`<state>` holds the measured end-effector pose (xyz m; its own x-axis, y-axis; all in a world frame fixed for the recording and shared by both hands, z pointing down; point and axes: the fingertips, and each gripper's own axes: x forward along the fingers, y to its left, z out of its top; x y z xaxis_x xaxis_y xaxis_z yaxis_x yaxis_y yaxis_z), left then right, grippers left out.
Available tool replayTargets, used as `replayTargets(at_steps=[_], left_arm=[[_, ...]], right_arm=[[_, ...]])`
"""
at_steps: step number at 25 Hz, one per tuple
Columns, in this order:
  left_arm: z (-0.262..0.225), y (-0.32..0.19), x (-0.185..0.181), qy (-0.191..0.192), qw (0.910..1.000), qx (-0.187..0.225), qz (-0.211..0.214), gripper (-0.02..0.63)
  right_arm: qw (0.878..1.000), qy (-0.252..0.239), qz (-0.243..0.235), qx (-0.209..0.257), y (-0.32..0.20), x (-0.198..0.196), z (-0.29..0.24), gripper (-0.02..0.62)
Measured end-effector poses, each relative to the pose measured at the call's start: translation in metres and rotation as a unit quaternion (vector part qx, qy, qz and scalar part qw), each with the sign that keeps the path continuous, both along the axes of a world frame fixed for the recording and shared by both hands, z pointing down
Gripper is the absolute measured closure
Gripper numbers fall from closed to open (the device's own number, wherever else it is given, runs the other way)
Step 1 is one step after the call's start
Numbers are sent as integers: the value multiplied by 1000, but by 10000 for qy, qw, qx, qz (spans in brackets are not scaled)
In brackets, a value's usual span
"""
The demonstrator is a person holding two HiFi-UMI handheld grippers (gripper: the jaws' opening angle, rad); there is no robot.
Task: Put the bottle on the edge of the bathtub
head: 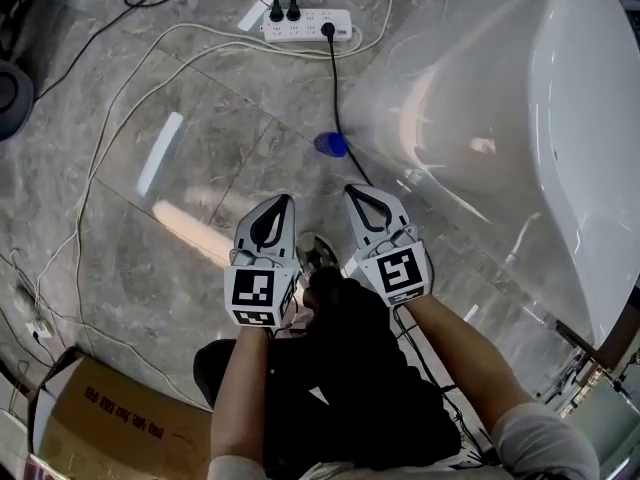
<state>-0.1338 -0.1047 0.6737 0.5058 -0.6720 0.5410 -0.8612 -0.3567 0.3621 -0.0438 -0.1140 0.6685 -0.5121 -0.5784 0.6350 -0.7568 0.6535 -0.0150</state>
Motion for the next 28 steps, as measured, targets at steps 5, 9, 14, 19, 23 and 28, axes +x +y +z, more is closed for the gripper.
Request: replayTargets(at_steps=[5, 9, 14, 19, 23, 28], left_arm=[[-64, -1, 5, 182, 9993, -302, -102, 595], [-127, 0, 1, 196, 9985, -459, -217, 595], [-205, 1, 9, -68, 9989, -464, -14, 595], [-275, -2, 27, -130, 9988, -389, 263, 595], [-317, -7, 30, -113, 9990, -314, 295, 595], [-359, -19, 35, -546, 9969, 111, 556, 595]], right_arm=[[9994, 18, 150, -319, 5, 4, -53, 589], [9989, 12, 225, -410, 7, 3, -114, 589], [9970, -65, 667, -399, 5, 13, -195, 589], [9960, -225, 699, -506, 10, 14, -256, 591], [9963, -322, 687, -413, 6, 12, -301, 591], [9970, -327, 678, -161, -5, 18, -345, 590]])
